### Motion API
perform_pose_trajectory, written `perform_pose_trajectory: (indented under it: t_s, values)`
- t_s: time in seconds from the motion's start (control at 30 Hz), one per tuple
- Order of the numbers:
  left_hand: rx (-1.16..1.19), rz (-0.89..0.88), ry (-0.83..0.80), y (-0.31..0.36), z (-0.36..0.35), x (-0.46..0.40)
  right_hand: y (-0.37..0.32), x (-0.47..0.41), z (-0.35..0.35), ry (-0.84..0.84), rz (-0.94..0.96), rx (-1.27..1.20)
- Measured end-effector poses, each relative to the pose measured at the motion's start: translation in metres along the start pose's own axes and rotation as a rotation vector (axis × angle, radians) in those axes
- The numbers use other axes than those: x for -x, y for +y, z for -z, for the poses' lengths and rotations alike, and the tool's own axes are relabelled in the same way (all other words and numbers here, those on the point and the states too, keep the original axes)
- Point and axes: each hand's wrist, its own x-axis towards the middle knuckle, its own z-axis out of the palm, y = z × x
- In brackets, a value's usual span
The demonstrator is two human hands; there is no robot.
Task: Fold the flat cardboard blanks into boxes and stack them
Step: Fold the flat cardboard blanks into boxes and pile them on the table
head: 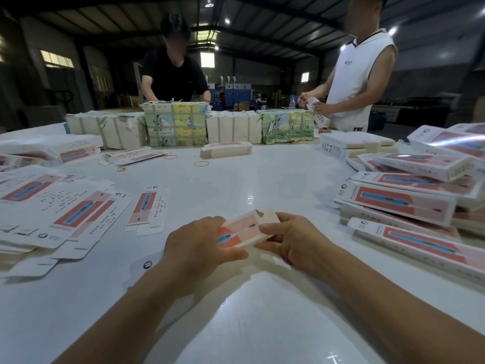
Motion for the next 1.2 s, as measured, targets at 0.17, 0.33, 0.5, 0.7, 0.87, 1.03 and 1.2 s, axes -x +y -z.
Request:
perform_pose_trajectory:
  t_s: [0.17,0.33,0.5,0.7,0.87,1.03,1.2]
  values:
    - [-0.116,0.009,0.009,0.006,-0.002,-0.003,0.015,0.012,-0.016,0.219,0.526,0.995]
    - [-0.202,0.026,0.048,0.011,-0.003,-0.003,0.024,0.018,-0.025,0.183,0.618,1.138]
    - [-0.167,0.017,0.094,0.01,0.002,0.0,0.009,0.017,-0.027,0.11,0.254,0.252]
    - [-0.17,-0.024,0.139,0.014,-0.002,0.001,0.002,0.012,-0.018,0.206,0.17,0.118]
    - [-0.189,-0.045,0.209,0.012,-0.006,0.001,0.003,0.012,-0.012,0.21,0.225,0.173]
    - [-0.241,-0.066,0.218,0.013,-0.008,0.002,0.005,0.013,-0.013,0.266,0.302,0.357]
    - [-0.281,-0.028,0.169,0.014,-0.007,0.001,0.006,0.014,-0.015,0.301,0.402,0.616]
